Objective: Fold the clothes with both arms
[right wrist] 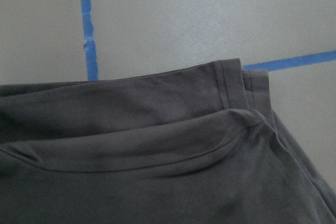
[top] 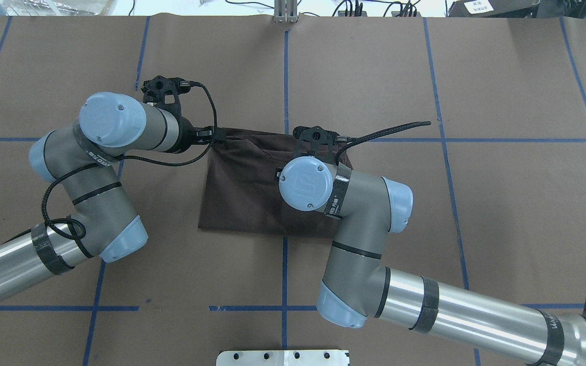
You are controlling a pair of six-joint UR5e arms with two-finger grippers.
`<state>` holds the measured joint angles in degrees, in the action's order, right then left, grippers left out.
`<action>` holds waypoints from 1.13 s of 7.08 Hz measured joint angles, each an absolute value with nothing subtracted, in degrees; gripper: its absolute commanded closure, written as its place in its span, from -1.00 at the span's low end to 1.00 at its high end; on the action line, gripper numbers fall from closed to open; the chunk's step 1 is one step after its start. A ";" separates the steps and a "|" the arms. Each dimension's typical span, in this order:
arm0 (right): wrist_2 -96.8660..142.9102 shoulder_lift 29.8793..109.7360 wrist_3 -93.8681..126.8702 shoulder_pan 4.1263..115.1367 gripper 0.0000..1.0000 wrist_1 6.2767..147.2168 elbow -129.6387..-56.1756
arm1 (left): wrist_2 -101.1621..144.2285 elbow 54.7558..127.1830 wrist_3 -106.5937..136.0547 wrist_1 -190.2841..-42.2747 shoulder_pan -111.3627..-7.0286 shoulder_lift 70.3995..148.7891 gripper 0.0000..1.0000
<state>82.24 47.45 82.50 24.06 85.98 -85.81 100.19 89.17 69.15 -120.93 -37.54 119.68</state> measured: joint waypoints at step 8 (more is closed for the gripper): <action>94.24 45.21 70.32 39.64 -1.00 85.66 -76.57 | 99.92 87.17 72.06 -119.82 -36.38 121.91 -1.00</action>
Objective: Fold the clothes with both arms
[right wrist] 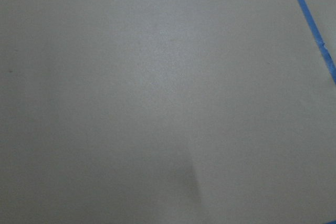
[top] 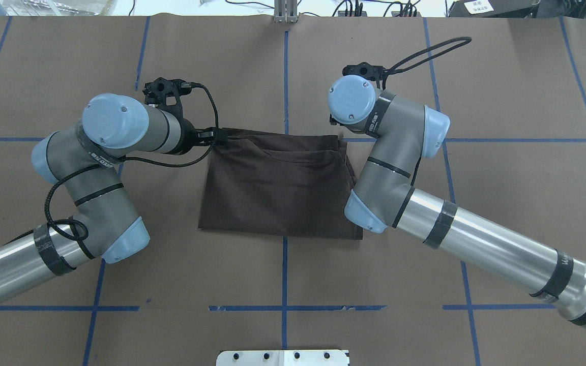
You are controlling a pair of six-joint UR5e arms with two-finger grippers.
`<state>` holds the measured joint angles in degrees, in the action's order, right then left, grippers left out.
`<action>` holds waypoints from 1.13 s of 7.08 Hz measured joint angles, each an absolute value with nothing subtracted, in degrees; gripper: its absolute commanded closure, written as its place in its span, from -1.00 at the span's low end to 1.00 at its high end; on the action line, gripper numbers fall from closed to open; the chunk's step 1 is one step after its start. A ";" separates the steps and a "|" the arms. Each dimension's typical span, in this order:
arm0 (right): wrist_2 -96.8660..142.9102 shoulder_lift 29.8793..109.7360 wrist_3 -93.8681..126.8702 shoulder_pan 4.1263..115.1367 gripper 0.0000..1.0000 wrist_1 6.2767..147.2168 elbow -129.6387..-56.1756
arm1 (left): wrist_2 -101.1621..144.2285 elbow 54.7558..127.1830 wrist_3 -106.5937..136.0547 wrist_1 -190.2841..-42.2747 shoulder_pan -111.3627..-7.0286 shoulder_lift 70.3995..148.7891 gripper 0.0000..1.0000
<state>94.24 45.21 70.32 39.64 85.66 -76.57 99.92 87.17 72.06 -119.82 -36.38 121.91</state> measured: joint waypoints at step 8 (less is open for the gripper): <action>96.42 45.16 69.73 40.52 -1.00 85.50 -78.89 | 93.62 76.94 69.83 -118.93 -34.73 127.10 -1.00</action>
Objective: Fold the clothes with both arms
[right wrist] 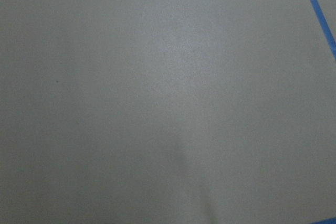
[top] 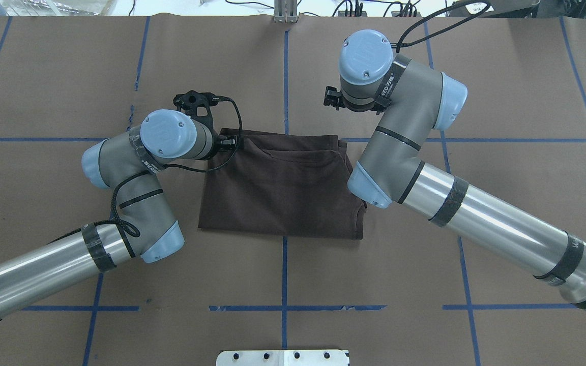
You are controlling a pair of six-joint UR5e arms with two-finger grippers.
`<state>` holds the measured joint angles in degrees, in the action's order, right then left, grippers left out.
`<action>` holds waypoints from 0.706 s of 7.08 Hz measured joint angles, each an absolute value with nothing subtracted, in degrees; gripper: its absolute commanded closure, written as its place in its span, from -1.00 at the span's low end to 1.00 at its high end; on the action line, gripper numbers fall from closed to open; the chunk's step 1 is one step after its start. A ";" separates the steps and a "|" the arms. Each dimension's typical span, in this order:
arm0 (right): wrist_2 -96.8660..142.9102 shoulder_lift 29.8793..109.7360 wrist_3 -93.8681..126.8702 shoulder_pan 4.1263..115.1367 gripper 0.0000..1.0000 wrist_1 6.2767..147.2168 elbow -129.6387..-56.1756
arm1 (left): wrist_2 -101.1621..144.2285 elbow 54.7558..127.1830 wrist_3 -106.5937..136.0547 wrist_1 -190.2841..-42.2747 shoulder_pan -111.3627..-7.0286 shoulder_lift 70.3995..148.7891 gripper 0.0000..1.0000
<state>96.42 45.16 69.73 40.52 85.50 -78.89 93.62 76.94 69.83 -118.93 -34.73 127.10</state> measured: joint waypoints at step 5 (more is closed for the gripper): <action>96.46 45.49 69.86 40.44 -1.00 84.15 -78.85 | 93.74 72.41 64.18 -119.13 -40.47 127.82 -1.00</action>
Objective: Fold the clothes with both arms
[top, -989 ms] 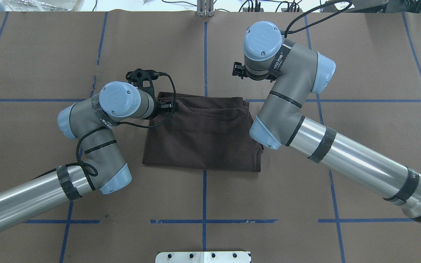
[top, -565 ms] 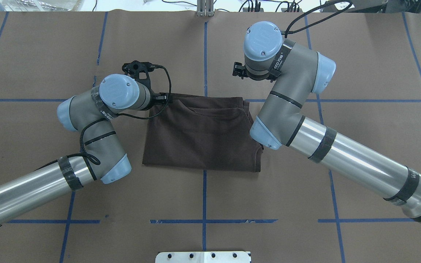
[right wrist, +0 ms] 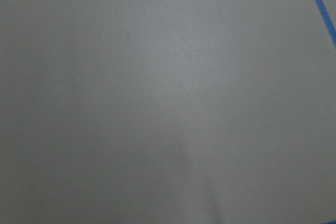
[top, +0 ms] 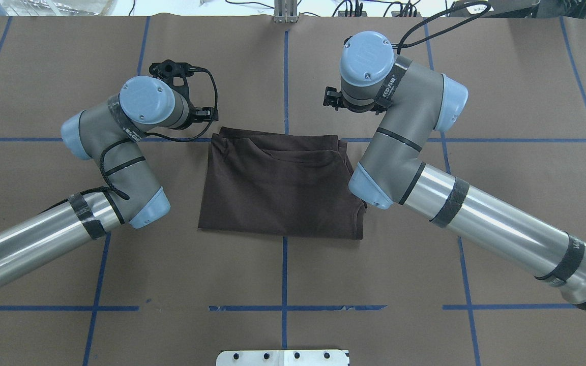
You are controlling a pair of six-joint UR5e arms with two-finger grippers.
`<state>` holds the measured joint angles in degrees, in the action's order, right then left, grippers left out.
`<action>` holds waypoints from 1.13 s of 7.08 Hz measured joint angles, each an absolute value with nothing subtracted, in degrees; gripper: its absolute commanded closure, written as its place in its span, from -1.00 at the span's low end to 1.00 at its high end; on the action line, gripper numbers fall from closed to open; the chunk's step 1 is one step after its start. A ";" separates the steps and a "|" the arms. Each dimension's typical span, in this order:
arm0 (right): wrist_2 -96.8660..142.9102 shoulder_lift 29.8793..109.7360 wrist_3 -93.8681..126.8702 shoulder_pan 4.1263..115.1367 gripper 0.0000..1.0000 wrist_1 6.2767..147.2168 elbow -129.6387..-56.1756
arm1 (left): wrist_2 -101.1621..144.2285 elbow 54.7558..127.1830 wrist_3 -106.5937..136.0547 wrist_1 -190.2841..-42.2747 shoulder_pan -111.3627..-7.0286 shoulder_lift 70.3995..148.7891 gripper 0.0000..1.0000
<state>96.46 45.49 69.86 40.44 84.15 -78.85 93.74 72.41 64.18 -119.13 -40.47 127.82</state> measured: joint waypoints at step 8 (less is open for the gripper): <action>116.56 62.91 42.98 54.81 -1.00 99.85 -105.92 | 107.33 113.22 46.84 -96.17 -47.71 110.56 -1.00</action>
